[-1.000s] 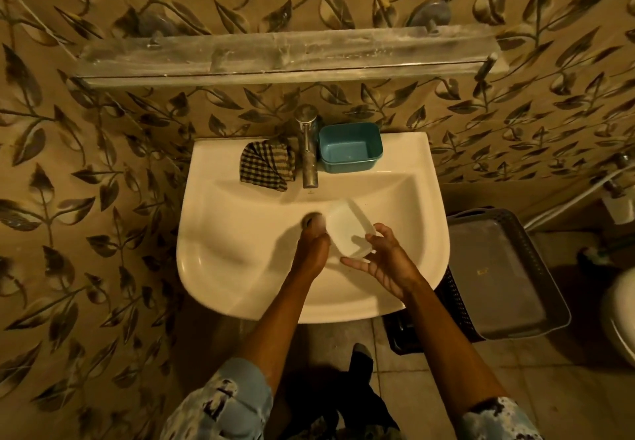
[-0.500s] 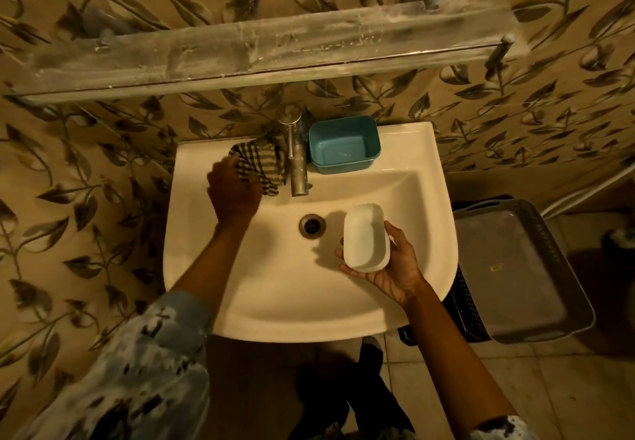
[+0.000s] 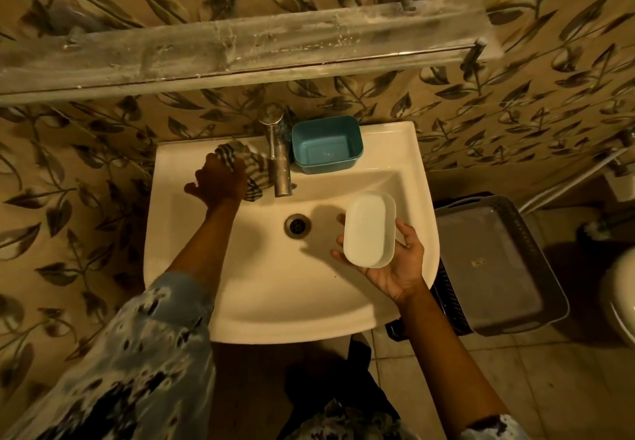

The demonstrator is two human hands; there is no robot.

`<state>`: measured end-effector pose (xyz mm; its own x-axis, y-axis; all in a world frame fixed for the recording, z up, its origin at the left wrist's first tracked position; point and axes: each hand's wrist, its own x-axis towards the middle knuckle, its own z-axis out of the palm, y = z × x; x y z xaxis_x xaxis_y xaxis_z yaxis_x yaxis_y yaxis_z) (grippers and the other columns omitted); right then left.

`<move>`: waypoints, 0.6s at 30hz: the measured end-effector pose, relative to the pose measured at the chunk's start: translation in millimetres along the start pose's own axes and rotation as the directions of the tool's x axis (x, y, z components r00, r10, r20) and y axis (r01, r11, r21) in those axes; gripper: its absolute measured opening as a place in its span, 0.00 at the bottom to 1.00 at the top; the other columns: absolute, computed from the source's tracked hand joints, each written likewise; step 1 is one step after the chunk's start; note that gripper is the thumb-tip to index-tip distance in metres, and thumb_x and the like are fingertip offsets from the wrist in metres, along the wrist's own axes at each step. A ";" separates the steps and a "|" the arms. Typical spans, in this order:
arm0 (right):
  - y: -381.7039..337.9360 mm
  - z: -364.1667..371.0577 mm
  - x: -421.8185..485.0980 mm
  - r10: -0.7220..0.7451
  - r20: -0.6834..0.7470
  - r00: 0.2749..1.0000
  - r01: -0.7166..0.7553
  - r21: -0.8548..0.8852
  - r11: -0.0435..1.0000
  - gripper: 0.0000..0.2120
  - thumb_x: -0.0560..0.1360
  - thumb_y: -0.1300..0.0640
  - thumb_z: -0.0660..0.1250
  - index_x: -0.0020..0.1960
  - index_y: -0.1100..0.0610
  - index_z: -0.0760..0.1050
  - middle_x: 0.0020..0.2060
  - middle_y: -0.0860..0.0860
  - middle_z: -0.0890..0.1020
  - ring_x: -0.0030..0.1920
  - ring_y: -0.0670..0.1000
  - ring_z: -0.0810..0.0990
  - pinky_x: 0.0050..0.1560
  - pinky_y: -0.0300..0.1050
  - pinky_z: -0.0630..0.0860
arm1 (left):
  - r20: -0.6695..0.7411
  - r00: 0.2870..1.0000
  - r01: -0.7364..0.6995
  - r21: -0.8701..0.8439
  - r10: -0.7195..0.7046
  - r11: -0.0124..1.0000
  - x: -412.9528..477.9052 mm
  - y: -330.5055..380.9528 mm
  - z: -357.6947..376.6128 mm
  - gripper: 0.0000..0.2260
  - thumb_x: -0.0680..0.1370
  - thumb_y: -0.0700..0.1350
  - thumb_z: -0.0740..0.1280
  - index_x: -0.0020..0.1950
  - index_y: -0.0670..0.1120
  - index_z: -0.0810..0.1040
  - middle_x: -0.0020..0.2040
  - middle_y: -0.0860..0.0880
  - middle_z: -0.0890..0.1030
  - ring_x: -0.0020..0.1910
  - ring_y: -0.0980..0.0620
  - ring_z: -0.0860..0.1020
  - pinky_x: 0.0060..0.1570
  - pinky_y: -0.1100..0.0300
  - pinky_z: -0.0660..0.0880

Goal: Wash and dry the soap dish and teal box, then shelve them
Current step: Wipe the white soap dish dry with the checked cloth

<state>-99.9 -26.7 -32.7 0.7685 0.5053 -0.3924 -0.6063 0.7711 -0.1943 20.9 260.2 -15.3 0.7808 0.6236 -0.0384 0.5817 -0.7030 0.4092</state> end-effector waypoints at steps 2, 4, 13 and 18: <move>-3.5 5.7 -1.5 -0.022 -0.004 1.000 0.022 -0.024 0.999 0.31 0.68 0.44 0.66 0.67 0.59 0.73 0.63 0.63 0.75 0.56 0.64 0.78 0.61 0.67 0.71 | -0.108 0.991 -0.100 -0.208 0.079 0.973 -19.7 -4.6 -11.8 0.22 0.78 0.56 0.61 0.58 0.36 0.72 0.54 0.35 0.79 0.53 0.36 0.77 0.57 0.51 0.68; -4.6 11.1 -1.9 -0.039 -0.025 0.999 0.038 -0.018 0.999 0.34 0.64 0.47 0.70 0.67 0.60 0.72 0.61 0.63 0.76 0.57 0.64 0.76 0.62 0.66 0.69 | -0.120 0.982 -0.187 -0.441 0.149 0.878 -40.1 -10.7 -29.8 0.20 0.79 0.54 0.62 0.58 0.36 0.72 0.52 0.38 0.80 0.50 0.43 0.79 0.46 0.71 0.72; 26.2 32.3 2.0 -0.048 -0.061 0.997 0.032 -0.239 0.970 0.28 0.66 0.41 0.66 0.60 0.57 0.79 0.52 0.60 0.81 0.50 0.59 0.80 0.52 0.55 0.76 | -0.013 0.843 -0.417 -0.646 0.537 0.639 -151.7 28.9 -77.4 0.15 0.72 0.51 0.72 0.55 0.48 0.73 0.46 0.54 0.82 0.43 0.63 0.81 0.39 0.71 0.78; 44.2 38.8 2.5 -0.152 -0.139 0.979 0.105 -0.298 0.949 0.23 0.78 0.42 0.56 0.56 0.56 0.81 0.51 0.58 0.83 0.52 0.56 0.82 0.52 0.51 0.80 | 0.188 0.783 -0.482 -0.417 0.592 0.770 -201.3 49.4 -54.0 0.16 0.74 0.49 0.69 0.60 0.50 0.71 0.58 0.48 0.80 0.56 0.50 0.78 0.54 0.58 0.77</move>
<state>-116.9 23.7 -7.4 0.8158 0.3237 -0.4793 -0.5554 0.6695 -0.4932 -119.9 118.4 61.9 0.9991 0.0075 0.0406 -0.0237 -0.6998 0.7140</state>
